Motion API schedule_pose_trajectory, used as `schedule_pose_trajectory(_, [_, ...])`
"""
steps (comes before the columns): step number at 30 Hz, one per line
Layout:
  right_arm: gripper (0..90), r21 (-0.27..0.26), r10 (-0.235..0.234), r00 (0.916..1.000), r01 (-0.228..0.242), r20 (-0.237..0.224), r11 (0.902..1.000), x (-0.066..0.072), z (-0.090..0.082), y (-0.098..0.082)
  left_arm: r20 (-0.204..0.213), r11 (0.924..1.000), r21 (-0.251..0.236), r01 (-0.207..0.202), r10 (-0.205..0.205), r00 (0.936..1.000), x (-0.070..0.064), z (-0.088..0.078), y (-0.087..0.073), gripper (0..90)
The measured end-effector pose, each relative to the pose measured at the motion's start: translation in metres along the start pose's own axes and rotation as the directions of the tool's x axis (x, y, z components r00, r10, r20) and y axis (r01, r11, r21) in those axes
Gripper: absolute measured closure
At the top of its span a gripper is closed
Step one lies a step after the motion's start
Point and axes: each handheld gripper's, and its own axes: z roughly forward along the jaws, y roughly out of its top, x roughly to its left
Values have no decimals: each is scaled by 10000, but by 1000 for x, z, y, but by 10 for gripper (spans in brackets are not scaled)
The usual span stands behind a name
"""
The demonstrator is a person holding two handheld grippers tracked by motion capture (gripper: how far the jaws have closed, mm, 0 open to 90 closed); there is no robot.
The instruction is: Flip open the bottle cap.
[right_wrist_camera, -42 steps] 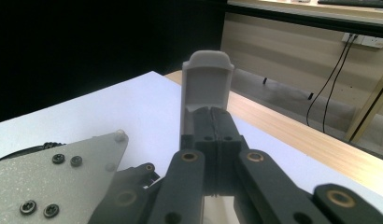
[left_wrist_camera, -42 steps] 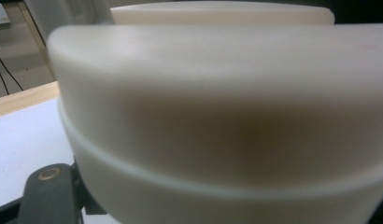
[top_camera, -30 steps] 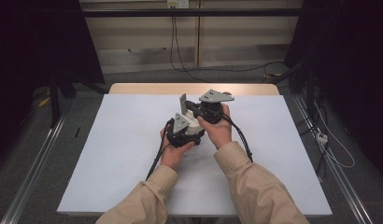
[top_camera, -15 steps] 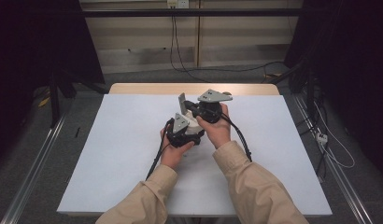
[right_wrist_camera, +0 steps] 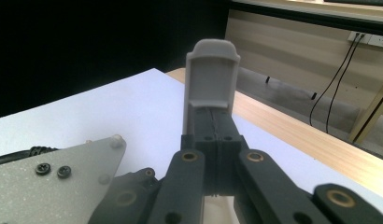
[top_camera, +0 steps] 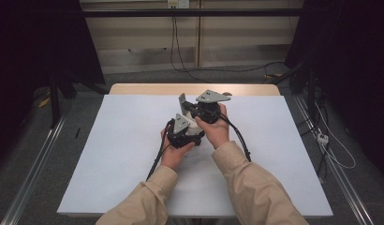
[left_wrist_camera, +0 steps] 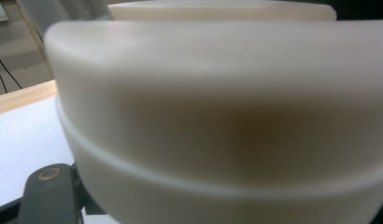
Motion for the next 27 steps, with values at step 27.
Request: schedule_pose_trajectory(27, [900,192,-3,10000,2,28,9998,-2,6,-3,-125,9999,20,169,-169,9998,-1,1,0,186])
